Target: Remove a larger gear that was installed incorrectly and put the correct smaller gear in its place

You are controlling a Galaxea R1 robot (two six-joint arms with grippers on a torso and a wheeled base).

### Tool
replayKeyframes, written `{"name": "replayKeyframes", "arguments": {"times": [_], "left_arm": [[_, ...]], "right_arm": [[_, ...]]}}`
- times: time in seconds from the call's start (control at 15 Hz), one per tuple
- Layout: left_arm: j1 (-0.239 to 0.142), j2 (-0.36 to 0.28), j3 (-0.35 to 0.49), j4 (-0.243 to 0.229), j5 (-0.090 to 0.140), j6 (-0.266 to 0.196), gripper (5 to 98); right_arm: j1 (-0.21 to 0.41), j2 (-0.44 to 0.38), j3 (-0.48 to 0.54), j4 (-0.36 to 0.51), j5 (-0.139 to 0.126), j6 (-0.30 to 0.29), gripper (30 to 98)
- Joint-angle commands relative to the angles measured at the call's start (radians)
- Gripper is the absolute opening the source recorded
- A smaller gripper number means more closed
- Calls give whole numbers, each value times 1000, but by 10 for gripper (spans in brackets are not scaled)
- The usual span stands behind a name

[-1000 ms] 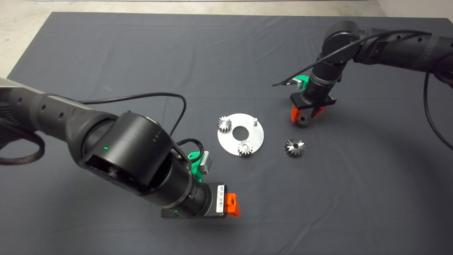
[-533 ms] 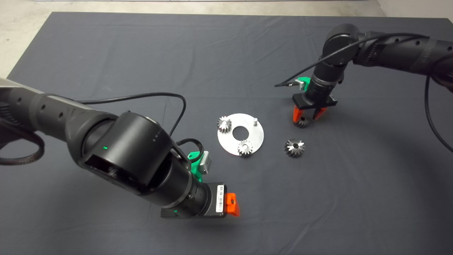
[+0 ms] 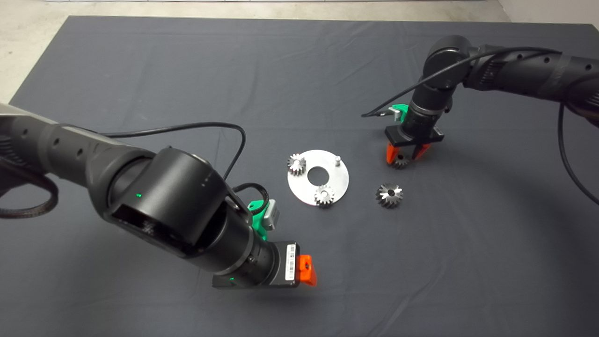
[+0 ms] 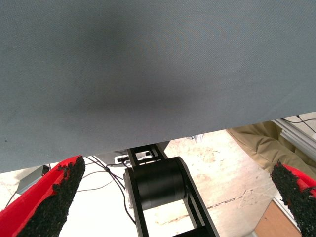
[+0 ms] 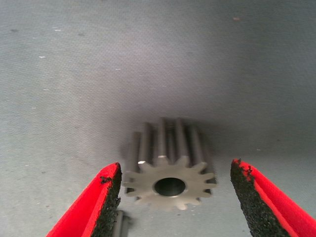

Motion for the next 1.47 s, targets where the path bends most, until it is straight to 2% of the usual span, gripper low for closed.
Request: {"name": "replayKeyframes", "arguments": {"times": [0.0, 0.53, 0.67, 1.4], "left_arm": [[-16, -4, 13, -9, 0, -1, 979], [-15, -6, 13, -9, 0, -1, 979], [-16, -6, 10, -9, 0, -1, 979], [-16, -9, 5, -9, 2, 0, 979]], "right_arm": [[20, 6, 0, -25, -125, -5, 588], [20, 8, 5, -25, -125, -3, 519], [20, 8, 3, -26, -125, -3, 474], [20, 25, 3, -28, -125, 3, 418]]}}
